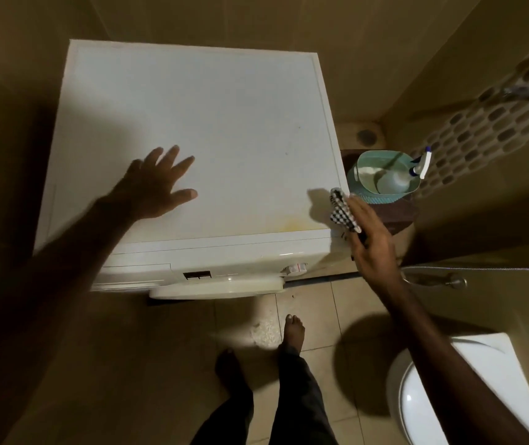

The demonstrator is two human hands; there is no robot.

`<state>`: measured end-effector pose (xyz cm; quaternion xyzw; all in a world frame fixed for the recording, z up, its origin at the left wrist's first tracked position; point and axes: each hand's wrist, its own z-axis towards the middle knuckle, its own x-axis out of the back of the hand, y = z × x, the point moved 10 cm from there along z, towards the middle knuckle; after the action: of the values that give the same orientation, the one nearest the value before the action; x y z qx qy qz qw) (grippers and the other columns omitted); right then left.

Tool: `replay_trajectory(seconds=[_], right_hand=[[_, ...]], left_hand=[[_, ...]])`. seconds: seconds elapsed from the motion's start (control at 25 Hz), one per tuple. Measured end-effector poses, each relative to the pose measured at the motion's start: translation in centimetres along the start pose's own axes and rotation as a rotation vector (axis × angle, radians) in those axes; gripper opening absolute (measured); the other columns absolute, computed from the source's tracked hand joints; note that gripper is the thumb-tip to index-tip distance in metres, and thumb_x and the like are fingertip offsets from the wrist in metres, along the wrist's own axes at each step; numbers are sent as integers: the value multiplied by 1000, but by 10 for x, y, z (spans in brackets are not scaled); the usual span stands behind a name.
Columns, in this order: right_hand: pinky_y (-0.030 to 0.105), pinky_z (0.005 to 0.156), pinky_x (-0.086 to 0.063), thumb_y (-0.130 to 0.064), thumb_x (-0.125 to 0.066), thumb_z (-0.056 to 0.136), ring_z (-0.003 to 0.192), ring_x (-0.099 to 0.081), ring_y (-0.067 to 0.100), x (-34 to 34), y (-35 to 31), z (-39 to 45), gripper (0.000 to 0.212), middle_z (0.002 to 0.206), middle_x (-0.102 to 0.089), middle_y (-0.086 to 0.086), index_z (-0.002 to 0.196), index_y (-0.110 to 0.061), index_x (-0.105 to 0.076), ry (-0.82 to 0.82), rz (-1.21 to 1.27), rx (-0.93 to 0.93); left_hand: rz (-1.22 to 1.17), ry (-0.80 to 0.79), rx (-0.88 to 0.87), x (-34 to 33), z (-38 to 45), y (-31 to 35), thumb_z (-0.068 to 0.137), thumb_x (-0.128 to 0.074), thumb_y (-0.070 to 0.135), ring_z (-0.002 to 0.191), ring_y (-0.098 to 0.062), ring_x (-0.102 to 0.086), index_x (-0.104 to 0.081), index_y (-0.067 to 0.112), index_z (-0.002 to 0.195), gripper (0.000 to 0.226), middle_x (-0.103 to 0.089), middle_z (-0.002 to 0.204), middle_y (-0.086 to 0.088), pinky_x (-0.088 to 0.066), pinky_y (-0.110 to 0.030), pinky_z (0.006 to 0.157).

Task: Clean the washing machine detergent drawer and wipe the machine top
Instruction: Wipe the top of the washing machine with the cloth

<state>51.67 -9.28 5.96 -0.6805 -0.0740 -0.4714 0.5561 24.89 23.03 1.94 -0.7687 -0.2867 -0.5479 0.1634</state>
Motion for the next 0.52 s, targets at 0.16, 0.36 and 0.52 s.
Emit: replay_trajectory(seconds=[0.16, 0.36, 0.52], right_hand=[[51, 115, -46, 7, -58, 94, 148, -43, 21, -11, 3, -9, 70, 165, -39, 3, 158, -15, -42, 25, -91, 72], [60, 117, -40, 4, -58, 94, 155, -31, 27, -15, 15, -36, 69, 168, -34, 3, 158, -17, -42, 161, -214, -21], [55, 126, -21, -25, -52, 97, 157, -27, 23, -52, -23, -54, 61, 168, -33, 6, 157, -19, -42, 43, -363, 117]], left_hand=[[5, -5, -8, -12, 5, -4, 89, -16, 80, 159, -35, -7, -5, 32, 165, 90, 3, 174, -6, -23, -58, 122], [-12, 8, 19, -19, 5, -6, 96, -18, 77, 160, -32, 4, 1, 36, 164, 82, 12, 174, -2, -14, -58, 124], [-37, -4, 24, -21, 4, -4, 87, -8, 81, 160, -32, 6, 2, 37, 164, 89, 14, 174, -1, -10, -60, 124]])
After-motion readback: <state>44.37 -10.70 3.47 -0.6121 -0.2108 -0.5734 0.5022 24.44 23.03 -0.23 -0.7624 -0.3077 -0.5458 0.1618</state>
